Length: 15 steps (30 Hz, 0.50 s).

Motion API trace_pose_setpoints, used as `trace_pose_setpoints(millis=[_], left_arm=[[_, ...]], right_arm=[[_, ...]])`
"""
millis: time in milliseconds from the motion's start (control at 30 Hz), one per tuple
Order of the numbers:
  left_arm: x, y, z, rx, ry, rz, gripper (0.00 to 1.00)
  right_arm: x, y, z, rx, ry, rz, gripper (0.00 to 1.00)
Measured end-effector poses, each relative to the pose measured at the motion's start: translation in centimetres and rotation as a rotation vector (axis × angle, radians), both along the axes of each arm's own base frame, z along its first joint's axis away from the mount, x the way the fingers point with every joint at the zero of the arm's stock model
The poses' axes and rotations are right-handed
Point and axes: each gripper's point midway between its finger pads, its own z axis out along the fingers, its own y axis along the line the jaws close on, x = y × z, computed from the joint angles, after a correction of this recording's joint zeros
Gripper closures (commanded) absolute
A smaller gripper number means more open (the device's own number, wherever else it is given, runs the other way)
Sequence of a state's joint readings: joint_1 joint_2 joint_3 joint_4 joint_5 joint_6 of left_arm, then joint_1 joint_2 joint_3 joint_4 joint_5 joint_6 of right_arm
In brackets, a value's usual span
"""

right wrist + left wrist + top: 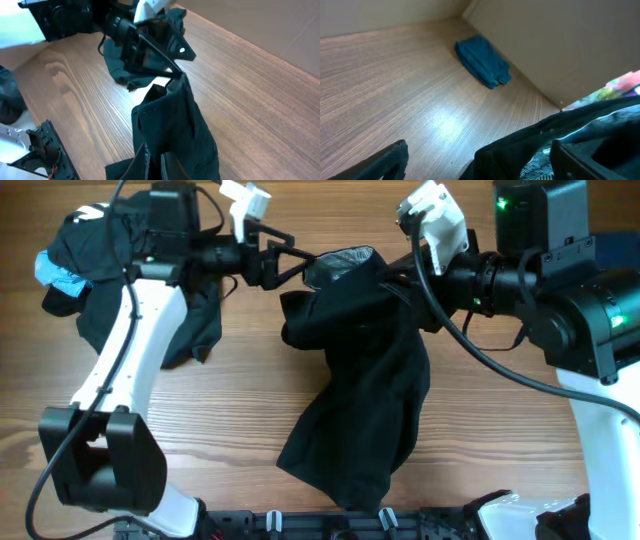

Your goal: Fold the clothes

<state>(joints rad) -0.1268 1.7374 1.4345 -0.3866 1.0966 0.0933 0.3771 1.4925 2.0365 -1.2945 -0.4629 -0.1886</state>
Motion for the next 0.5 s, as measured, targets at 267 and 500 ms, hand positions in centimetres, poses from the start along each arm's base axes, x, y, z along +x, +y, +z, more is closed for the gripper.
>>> trace_pose_setpoints(millis=[267,500], left_arm=[[-1.3,-2.6,-1.1,0.058,-0.022,-0.049,0.55],[0.8,-4.0,-0.6,0.119,-0.139,0.035,0.96]], right_arm=[[0.0,0.0,0.0,0.0,0.0,0.0,0.96],[0.1,-0.1,0.0,-0.005,-0.002,-0.008,0.64]])
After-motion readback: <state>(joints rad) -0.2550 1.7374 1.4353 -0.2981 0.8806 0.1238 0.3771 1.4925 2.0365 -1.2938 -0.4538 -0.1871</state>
